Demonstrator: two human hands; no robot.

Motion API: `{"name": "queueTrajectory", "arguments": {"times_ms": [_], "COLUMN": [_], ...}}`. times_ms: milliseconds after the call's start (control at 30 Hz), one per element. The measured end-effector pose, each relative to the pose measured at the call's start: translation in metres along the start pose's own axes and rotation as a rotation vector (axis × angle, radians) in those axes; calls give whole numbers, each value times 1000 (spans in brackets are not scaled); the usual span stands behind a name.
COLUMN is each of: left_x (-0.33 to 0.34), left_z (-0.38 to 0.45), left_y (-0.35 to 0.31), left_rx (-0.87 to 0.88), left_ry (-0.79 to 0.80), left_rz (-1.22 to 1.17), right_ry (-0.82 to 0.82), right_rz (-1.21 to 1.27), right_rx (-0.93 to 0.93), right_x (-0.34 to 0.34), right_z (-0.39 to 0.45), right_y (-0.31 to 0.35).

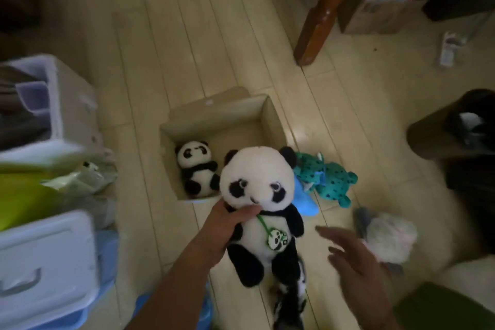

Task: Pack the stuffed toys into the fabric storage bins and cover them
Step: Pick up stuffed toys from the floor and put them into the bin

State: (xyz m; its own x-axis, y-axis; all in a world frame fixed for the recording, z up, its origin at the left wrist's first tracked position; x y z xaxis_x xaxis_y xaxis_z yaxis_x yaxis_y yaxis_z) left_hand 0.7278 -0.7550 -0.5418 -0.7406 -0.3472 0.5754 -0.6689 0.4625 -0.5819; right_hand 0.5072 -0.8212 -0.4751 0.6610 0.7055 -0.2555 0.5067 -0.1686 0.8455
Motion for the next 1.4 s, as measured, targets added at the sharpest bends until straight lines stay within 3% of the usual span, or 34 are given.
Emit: {"name": "queueTrajectory", "arguments": {"times_ms": [33,100,167,300,433,500,700,833,900,1033,1133,1267,1333,1400], "left_x": [-4,-11,-17,-52,-97,-116,-205,-255,-267,-270,-265,-235,-195,-131], "left_z": [9,31,55,95,121,141,204,226,228,220,222,229,225,222], "left_y": [-9,-18,-25,-38,-66,-72,-8,20,31,64,67,16,-11,-31], "left_rx": [5,2,-25,-38,-56,-113,-367,-349,-334,-531,-595,-389,-210,32], "left_ry": [-23,-54,-82,-274,-459,-430,-187,-175,-172,-39,0,-178,-282,-263], "left_rz": [32,72,67,98,522,726,840,910,963,1250,1303,1312,1332,1354], "right_ry": [13,188,322,328,349,308,378,372,411,434,446,427,312,193], "right_rz": [118,213,124,-1,-127,-180,-306,-361,-409,-570,-547,-418,-416,-379], "right_rx": [6,77,81,82,169,219,339,413,420,396,421,383,243,87], "right_x": [-2,25,51,63,79,89,152,192,209,223,221,181,138,90], "right_z": [18,61,103,184,255,289,375,398,402,408,406,379,352,314], "right_y": [3,7,15,5,-8,-19,-93,-150,-175,-208,-202,-156,-115,-79]}}
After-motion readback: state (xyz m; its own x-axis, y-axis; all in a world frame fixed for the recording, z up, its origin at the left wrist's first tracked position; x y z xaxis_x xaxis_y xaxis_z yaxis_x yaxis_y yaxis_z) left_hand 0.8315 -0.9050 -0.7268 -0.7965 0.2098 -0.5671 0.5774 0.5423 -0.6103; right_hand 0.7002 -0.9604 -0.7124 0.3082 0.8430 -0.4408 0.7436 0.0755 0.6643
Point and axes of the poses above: each hand's wrist, its own z-axis towards the middle knuckle, its own x-axis out of the palm, y = z × x, the point moved 10 cm from there along z, towards the middle knuckle, and after that the axes turned 14 degrees about y, right-handed, at the moved point
